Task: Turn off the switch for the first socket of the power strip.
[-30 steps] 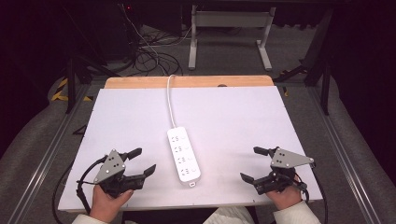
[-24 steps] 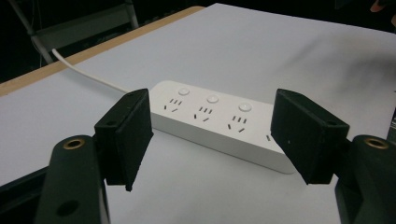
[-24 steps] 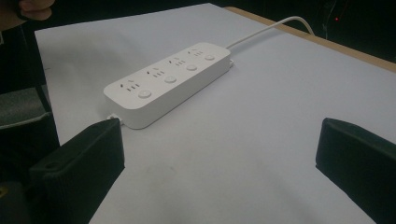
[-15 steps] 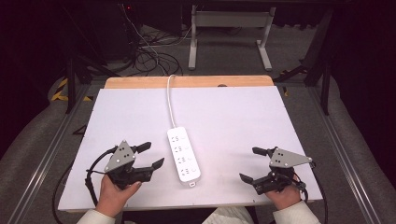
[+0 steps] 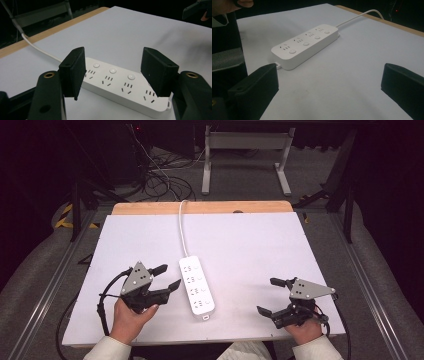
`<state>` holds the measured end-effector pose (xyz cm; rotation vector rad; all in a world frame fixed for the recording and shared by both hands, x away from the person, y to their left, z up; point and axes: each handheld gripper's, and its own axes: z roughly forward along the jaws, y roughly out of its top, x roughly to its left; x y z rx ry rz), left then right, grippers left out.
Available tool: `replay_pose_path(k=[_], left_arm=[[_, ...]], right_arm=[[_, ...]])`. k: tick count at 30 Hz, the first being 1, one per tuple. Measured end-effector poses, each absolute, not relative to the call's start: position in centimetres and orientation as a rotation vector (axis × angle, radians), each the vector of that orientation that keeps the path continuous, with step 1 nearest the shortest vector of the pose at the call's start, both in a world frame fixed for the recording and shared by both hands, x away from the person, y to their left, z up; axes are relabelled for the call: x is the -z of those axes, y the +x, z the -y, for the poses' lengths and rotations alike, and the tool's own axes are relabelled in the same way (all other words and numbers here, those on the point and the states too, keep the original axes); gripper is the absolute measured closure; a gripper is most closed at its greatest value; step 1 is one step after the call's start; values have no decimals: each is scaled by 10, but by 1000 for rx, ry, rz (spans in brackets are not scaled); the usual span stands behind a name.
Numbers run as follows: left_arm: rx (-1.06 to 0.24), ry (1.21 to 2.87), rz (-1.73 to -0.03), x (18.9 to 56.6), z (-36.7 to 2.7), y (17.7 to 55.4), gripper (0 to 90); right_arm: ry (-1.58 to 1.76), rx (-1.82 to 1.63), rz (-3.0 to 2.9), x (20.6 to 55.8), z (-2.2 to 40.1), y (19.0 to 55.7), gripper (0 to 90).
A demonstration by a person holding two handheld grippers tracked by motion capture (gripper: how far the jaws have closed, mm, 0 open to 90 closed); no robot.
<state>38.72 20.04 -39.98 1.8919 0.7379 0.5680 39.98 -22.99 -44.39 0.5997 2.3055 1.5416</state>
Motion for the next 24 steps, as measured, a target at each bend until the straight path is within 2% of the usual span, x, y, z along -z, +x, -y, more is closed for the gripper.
replay_pose_path(k=[8,12,17,21,24], left_arm=[[-575,1904,-738,396,-193,394,404],[-580,1908,-747,398,-189,400,456],[-556,1898,-766,397,-186,406,635],[-606,1898,-790,397,-181,413,731],[-582,1871,-774,397,-180,421,860]], right_arm=[[599,-1557,-2301,443,231,399,19],[599,-1563,-2296,443,232,399,22],[595,-1571,-2283,442,232,398,25],[588,-1582,-2271,442,233,398,29],[586,-1585,-2268,442,233,398,29]])
